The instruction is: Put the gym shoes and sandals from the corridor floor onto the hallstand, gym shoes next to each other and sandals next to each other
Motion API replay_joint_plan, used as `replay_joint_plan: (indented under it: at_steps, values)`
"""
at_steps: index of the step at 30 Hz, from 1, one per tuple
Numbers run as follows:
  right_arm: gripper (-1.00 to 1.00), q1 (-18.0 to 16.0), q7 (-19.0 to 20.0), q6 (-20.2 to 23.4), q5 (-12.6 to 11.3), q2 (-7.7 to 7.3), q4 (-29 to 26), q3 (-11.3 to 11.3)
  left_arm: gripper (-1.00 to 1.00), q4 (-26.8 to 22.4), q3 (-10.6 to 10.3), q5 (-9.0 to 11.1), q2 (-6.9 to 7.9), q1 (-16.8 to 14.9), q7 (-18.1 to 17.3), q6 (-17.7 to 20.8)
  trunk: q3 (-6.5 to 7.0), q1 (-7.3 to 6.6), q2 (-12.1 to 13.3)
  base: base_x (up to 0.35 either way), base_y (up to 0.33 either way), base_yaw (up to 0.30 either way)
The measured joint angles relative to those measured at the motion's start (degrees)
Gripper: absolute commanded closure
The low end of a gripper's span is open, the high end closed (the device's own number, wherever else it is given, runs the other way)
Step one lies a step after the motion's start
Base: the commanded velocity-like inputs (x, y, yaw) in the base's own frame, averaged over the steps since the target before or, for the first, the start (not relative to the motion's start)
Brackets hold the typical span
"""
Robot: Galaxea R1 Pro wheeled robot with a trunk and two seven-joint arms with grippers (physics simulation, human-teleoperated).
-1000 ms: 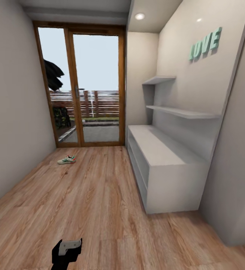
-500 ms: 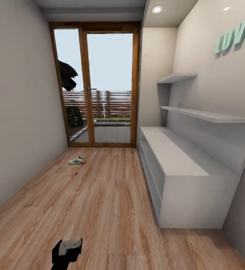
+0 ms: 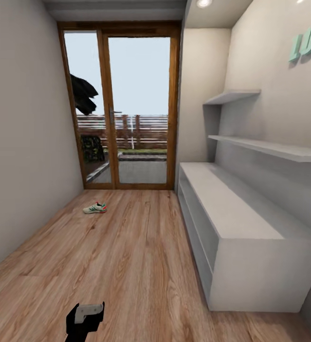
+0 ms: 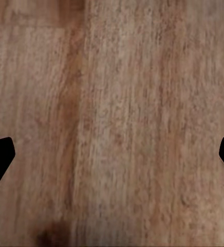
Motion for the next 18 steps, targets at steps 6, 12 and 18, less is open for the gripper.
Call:
replay_joint_plan:
  at_steps: [6, 12, 18]
  values:
    - [-1.0, 0.0, 0.0, 0.0, 0.0, -0.01, -0.02, 0.0, -1.0, 0.0, 0.0, 0.0, -0.18, 0.0, 0.0, 0.0, 0.0, 0.03, 0.0, 0.099, 0.0, 0.0]
    - [-1.0, 0.0, 0.0, 0.0, 0.0, -0.02, 0.0, 0.0, -1.0, 0.0, 0.0, 0.0, -0.25, 0.01, 0.0, 0.0, 0.0, 0.03, 0.0, 0.023, 0.0, 0.0]
    - [-1.0, 0.0, 0.0, 0.0, 0.0, -0.01, -0.03, 0.0, -1.0, 0.0, 0.0, 0.0, -0.26, 0.03, 0.0, 0.0, 0.0, 0.0, 0.0, 0.235, 0.0, 0.0]
